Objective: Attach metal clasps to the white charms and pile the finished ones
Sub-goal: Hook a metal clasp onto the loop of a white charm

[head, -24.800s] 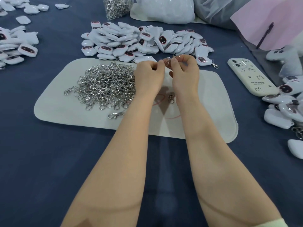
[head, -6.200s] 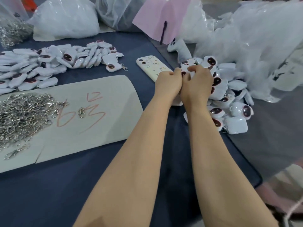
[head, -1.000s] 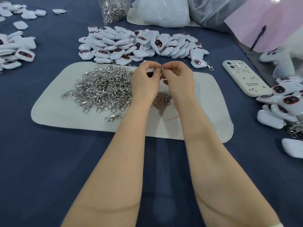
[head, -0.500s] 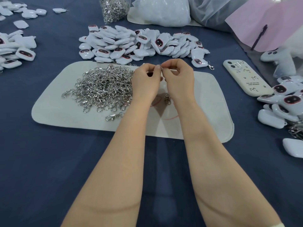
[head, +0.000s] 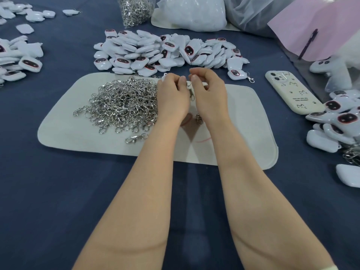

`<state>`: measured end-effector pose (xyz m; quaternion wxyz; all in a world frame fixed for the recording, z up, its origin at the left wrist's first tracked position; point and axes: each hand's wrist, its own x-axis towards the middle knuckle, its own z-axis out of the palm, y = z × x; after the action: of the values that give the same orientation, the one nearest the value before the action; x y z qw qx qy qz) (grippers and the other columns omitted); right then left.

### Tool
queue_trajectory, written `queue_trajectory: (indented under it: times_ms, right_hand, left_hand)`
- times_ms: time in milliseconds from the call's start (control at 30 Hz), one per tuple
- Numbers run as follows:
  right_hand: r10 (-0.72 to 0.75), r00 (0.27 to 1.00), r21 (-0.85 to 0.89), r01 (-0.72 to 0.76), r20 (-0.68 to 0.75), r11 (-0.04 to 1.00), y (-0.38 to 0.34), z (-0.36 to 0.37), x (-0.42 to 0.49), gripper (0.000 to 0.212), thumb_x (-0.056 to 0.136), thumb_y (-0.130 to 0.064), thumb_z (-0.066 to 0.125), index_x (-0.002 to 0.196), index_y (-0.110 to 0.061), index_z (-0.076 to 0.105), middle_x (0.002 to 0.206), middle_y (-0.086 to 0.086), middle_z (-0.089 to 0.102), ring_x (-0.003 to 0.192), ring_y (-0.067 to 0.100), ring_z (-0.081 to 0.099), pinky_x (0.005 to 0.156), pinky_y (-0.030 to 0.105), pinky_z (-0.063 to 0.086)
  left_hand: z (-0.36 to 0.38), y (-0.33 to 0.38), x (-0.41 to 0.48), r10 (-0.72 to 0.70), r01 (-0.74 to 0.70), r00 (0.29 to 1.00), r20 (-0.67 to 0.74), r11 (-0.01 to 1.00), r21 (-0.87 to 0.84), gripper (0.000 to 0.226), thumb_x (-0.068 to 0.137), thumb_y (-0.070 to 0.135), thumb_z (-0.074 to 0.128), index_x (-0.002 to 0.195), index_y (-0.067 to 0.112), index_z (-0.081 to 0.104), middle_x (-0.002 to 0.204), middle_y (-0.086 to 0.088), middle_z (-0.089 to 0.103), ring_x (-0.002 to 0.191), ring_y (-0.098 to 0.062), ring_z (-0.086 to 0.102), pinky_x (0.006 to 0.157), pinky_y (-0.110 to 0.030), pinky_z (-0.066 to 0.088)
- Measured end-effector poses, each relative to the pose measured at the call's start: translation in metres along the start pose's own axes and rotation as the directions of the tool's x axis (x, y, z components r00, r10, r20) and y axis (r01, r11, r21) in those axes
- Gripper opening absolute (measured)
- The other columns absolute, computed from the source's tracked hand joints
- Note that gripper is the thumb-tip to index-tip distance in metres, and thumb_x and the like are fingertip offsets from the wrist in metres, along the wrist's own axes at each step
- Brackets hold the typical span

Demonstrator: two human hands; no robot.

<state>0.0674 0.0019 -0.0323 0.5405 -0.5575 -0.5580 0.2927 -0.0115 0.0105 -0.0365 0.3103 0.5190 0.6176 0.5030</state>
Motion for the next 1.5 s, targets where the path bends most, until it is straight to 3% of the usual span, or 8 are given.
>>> queue_trajectory:
  times_ms: [133,233,400,467,600,800,933,1500]
  right_hand:
    - [0.015,0.993,-0.049,-0.009,0.114,0.999,-0.0022,0.0007,-0.0034,0.021,0.090,-0.006,0.052,0.103,-0.011,0.067,0.102,0.001,0.069,0.097,0.010,0.063,0.087,0.026,0.049]
    - [0.051,0.989,-0.031,-0.047,0.142,0.998,-0.0031,-0.0007,-0.0035,0.020,0.088,-0.005,0.053,0.101,-0.012,0.066,0.093,0.004,0.070,0.089,0.015,0.065,0.081,0.029,0.052]
    - [0.067,0.995,0.018,-0.069,0.068,0.997,0.0000,-0.0020,-0.0022,0.013,0.088,-0.006,0.056,0.097,-0.016,0.060,0.091,0.001,0.067,0.087,0.011,0.063,0.080,0.024,0.050]
    - [0.079,0.997,0.054,-0.079,0.008,0.995,0.0018,-0.0027,-0.0011,0.013,0.088,-0.007,0.058,0.093,-0.018,0.056,0.093,0.002,0.067,0.089,0.011,0.065,0.085,0.030,0.051]
    - [0.070,0.996,0.049,-0.067,-0.057,0.997,0.0027,-0.0034,0.0004,0.019,0.087,-0.008,0.060,0.083,-0.026,0.053,0.087,0.001,0.067,0.082,0.013,0.063,0.084,0.035,0.052]
    - [0.027,0.997,-0.003,-0.027,-0.073,1.000,0.0016,-0.0021,-0.0018,0.024,0.086,-0.009,0.060,0.078,-0.029,0.050,0.081,-0.005,0.064,0.078,0.013,0.061,0.076,0.028,0.051]
    - [0.021,0.997,-0.020,-0.022,-0.078,1.000,0.0020,-0.0029,-0.0027,0.023,0.086,-0.008,0.059,0.077,-0.027,0.049,0.078,-0.007,0.062,0.076,0.011,0.060,0.073,0.024,0.050]
    - [-0.027,0.999,-0.078,0.024,-0.037,0.997,0.0031,0.0000,-0.0036,0.013,0.087,-0.007,0.057,0.086,-0.018,0.051,0.074,-0.015,0.055,0.068,-0.001,0.054,0.067,0.015,0.044]
  left_hand:
    - [-0.0008,0.0006,-0.0011,0.050,-0.047,0.998,-0.029,0.992,0.113,0.024,0.100,0.019,0.040,0.102,0.003,0.057,0.115,-0.019,0.055,0.103,-0.027,0.052,0.082,-0.025,0.034]
    - [-0.0022,0.0016,-0.0019,0.033,-0.030,0.999,-0.029,0.994,0.105,0.024,0.100,0.020,0.039,0.103,0.002,0.056,0.117,-0.019,0.054,0.102,-0.025,0.052,0.077,-0.022,0.032]
    - [-0.0032,0.0040,-0.0030,0.005,-0.004,0.999,-0.046,1.000,0.014,0.020,0.099,0.018,0.042,0.098,0.008,0.059,0.111,-0.015,0.060,0.104,-0.026,0.057,0.094,-0.036,0.044]
    - [-0.0037,0.0056,-0.0047,-0.010,0.008,0.999,-0.033,0.999,-0.052,0.018,0.098,0.014,0.041,0.094,0.011,0.059,0.107,-0.012,0.064,0.104,-0.027,0.061,0.092,-0.043,0.048]
    - [-0.0036,0.0068,-0.0071,0.014,-0.015,1.000,-0.025,0.999,-0.039,0.012,0.091,0.014,0.054,0.081,0.018,0.058,0.093,-0.009,0.068,0.091,-0.022,0.064,0.085,-0.038,0.051]
    - [-0.0058,0.0043,-0.0073,0.067,-0.066,0.997,-0.026,0.997,0.035,0.008,0.087,0.015,0.060,0.080,0.019,0.061,0.091,-0.002,0.066,0.084,-0.014,0.058,0.077,-0.025,0.045]
    - [-0.0053,0.0056,-0.0077,0.123,-0.121,0.992,-0.014,0.990,0.069,0.010,0.089,0.015,0.057,0.090,0.015,0.067,0.103,-0.005,0.065,0.095,-0.015,0.058,0.090,-0.026,0.044]
    - [-0.0037,0.0054,-0.0080,0.093,-0.089,0.995,-0.043,0.993,0.076,0.008,0.091,0.015,0.056,0.084,0.018,0.058,0.105,-0.009,0.063,0.099,-0.022,0.057,0.091,-0.030,0.044]
